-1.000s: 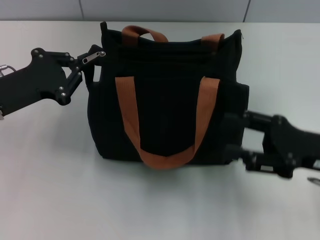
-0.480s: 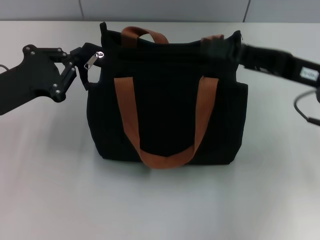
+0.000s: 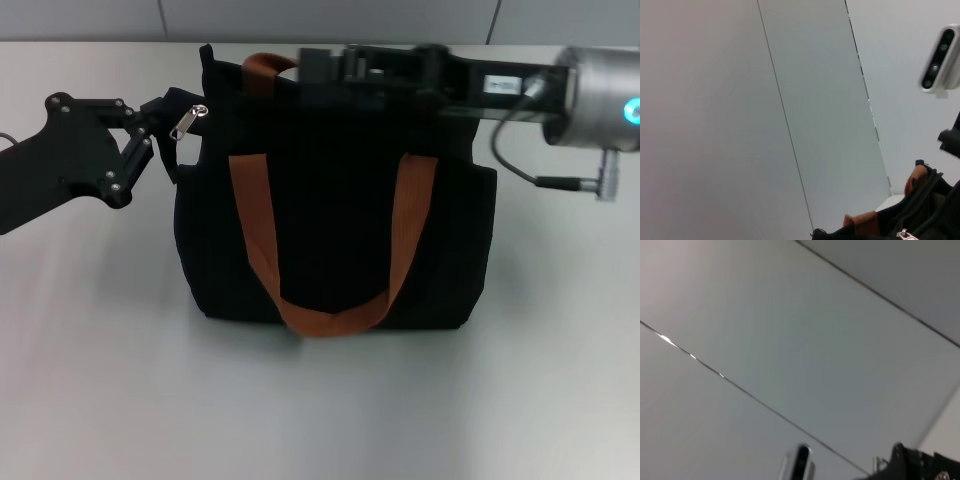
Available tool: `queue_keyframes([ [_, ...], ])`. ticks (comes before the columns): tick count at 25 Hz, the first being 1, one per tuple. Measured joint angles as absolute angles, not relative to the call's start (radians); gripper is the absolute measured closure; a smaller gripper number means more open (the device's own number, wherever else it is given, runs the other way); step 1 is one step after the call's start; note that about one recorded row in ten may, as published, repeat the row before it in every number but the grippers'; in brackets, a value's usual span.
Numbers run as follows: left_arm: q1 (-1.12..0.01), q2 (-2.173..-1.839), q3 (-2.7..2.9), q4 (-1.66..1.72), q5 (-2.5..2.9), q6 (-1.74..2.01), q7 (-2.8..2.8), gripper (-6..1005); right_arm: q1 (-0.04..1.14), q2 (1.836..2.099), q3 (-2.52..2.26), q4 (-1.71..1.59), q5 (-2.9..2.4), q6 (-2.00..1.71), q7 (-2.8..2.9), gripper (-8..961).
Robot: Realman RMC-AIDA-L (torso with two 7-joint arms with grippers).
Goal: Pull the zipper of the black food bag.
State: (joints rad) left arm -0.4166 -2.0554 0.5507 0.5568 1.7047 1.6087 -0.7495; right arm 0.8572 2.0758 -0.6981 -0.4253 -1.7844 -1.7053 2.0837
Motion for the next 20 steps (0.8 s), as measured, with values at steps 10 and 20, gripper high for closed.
queue_keyframes([
  [10,-0.417,-2.057,0.551,0.558,1.695,1.611,-0.736,976,0.958,2.08,-0.862,-0.464,-1.785,-1.583,2.238,208],
  [20,-0.417,-2.059,0.552,0.558,1.692,1.621,-0.736,975,0.992,2.083,-0.923,-0.468,-1.785,-1.52,2.3,209],
])
